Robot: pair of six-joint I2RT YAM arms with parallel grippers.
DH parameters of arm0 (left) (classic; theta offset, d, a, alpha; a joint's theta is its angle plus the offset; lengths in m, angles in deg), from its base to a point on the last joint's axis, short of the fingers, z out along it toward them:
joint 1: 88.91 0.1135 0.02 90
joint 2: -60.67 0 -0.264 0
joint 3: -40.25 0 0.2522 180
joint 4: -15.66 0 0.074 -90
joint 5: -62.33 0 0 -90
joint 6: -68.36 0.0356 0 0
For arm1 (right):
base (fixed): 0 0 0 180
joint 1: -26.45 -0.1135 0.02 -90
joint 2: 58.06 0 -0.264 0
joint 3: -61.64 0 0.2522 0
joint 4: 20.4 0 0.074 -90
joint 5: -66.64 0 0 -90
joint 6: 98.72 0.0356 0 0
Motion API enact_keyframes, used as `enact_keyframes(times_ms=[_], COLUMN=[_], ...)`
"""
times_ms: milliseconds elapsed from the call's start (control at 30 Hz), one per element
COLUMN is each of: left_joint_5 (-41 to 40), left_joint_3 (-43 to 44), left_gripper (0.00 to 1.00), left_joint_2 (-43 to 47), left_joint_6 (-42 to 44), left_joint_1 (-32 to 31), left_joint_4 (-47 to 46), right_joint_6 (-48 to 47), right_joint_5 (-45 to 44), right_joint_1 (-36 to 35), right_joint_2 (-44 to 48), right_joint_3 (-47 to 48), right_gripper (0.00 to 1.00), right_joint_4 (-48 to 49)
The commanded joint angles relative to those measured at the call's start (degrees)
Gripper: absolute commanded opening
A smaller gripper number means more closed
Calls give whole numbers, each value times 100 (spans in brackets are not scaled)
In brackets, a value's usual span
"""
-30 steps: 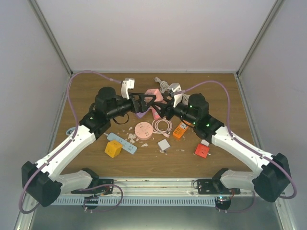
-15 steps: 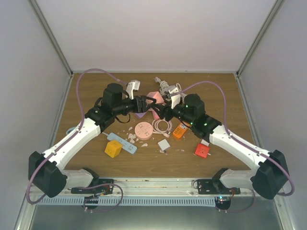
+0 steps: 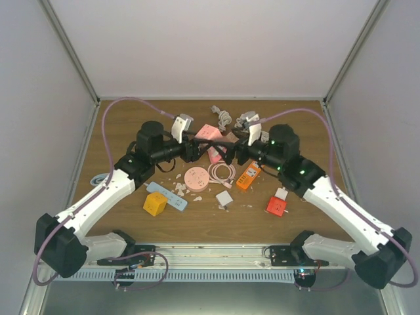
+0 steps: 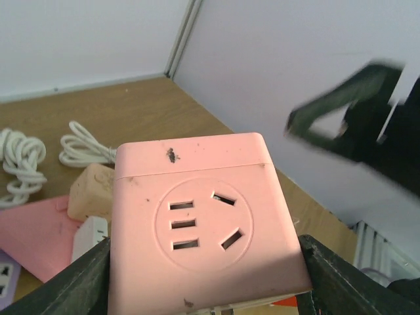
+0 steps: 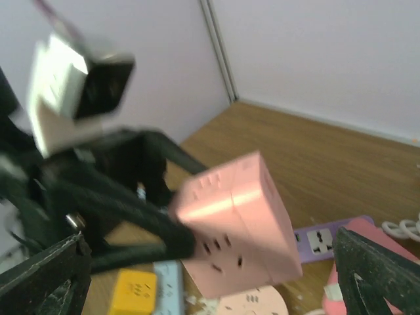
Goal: Insert the plug
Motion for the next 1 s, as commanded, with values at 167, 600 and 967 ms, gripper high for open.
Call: enact_keyframes(times_ms=[167,600,967], left_joint_5=[729,2530,3032], left_joint_3=[-900,-1003,-882], left_gripper=[31,29,29], left_joint_2=[626,582,526], left_joint_6=[2012,3051,3240], left_joint_1=[-26,-26,-26], left_joint_4=[-2085,-2369,-2220], right_joint_6=[2005,2666,3204], right_joint_5=[50,1036,2067], right_joint_1=[165,185,207], right_joint_2=[30,-205,-100], right_joint_3=[1482,1267,535], right_gripper=[100,100,88], right_joint_4=[-1835,-2231,-1666])
